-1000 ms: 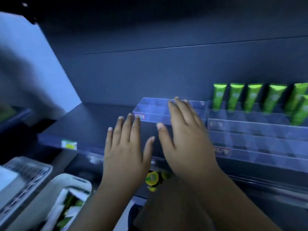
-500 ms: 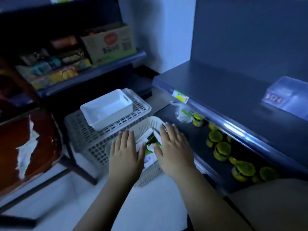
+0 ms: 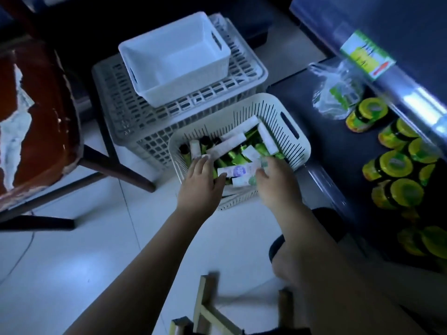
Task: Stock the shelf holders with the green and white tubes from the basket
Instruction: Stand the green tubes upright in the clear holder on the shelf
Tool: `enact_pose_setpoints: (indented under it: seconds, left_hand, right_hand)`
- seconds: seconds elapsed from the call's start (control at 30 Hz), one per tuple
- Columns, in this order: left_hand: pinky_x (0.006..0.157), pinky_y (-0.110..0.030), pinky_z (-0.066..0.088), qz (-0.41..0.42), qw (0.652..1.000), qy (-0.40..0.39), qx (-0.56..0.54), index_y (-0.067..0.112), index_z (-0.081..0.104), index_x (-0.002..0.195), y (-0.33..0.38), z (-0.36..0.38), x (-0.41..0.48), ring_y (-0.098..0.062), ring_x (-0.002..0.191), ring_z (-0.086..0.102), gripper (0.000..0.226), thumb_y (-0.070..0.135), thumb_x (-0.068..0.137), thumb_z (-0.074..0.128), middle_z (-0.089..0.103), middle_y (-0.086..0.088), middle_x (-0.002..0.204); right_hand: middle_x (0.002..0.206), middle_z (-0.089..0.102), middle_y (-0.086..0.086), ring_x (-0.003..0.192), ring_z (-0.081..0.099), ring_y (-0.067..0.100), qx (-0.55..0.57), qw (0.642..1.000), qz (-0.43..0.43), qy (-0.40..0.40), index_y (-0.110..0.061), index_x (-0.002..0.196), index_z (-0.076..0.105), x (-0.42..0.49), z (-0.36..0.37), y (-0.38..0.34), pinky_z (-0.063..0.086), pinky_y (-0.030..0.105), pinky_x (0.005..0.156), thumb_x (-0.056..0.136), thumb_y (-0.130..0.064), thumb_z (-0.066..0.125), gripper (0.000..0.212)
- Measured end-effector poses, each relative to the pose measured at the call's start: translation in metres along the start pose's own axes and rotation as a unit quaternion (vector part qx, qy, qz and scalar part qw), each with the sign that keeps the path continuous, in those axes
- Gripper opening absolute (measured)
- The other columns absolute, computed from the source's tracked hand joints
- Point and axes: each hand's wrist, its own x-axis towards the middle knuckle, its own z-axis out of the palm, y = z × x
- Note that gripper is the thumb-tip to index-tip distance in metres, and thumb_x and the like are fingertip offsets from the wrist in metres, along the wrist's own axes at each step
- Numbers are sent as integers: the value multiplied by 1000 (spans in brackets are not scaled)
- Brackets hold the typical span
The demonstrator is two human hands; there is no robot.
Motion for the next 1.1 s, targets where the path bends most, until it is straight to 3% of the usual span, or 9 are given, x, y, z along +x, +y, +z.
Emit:
enact_pose_setpoints:
  seconds: [0.2, 0.37, 0.5, 0.63, 0.7, 0.77, 0.9, 1.03, 1.1]
  left_hand:
    - [107, -44, 42, -55, 996, -54, -49, 11, 50, 144, 8, 48, 59, -33, 136, 46, 51, 41, 103, 52, 52, -12, 147]
    - [102, -45, 47, -155, 980, -109, -62, 25, 62, 132, 13, 77, 111, -33, 121, 59, 48, 40, 88, 51, 66, -7, 131]
    - [112, -51, 36, -221, 964, -138, -58, 17, 64, 106, 16, 90, 133, -36, 124, 57, 34, 38, 87, 47, 68, -16, 121]
    - [106, -48, 39, -213, 964, -154, 46, 28, 50, 80, 16, 99, 143, -27, 114, 60, 19, 38, 96, 52, 72, -2, 105]
    - [101, -48, 46, -211, 962, -175, 21, 27, 44, 72, 15, 104, 149, -26, 108, 63, 21, 39, 89, 46, 73, -1, 104]
    - [96, -52, 50, -253, 951, -155, -86, 26, 51, 69, 14, 105, 153, -24, 96, 68, 18, 43, 73, 47, 75, 3, 91]
    - [84, -44, 58, -331, 904, -69, -263, 25, 67, 80, 5, 97, 152, -22, 83, 69, 12, 29, 80, 78, 73, 0, 82]
    - [51, -29, 48, -413, 779, 16, -471, 10, 64, 85, -13, 80, 153, -25, 65, 65, 9, 7, 88, 72, 68, -9, 69]
    - [49, -25, 44, -421, 731, 36, -536, 7, 62, 96, -22, 74, 153, -22, 64, 68, 6, 4, 92, 66, 69, -10, 74]
  right_hand:
    - [101, 61, 8, 97, 63, 36, -20, 994, 85, -67, -8, 98, 58, 73, 12, 4, 54, 39, 76, 93, -16, 49, 13]
    - [112, 68, 9, 100, 66, 31, 2, 968, 180, -177, -10, 108, 63, 129, 56, -17, 54, 36, 78, 98, -17, 50, 17]
    - [119, 66, 13, 109, 63, 34, 32, 956, 233, -177, -11, 116, 65, 147, 86, -34, 57, 46, 89, 98, -19, 54, 23]
    - [130, 58, 12, 122, 54, 35, 23, 967, 221, -121, -12, 122, 62, 149, 98, -32, 51, 49, 97, 96, -24, 56, 29]
    - [129, 55, 13, 122, 51, 34, 3, 979, 194, -59, -10, 119, 61, 159, 97, -23, 50, 49, 97, 95, -20, 57, 27]
    - [120, 58, 12, 113, 56, 33, -8, 982, 171, -75, -9, 113, 61, 176, 98, -11, 52, 47, 92, 92, -17, 55, 23]
    - [108, 66, 10, 97, 62, 30, -62, 976, 153, -142, -10, 105, 68, 204, 101, 7, 55, 40, 77, 95, -21, 54, 21]
    - [143, 49, 17, 138, 38, 36, -146, 965, 140, -169, -6, 126, 62, 209, 106, 11, 40, 50, 110, 99, -30, 54, 37]
    - [148, 45, 14, 143, 29, 37, -166, 965, 134, -155, -8, 134, 58, 208, 107, 9, 32, 52, 116, 100, -32, 54, 42]
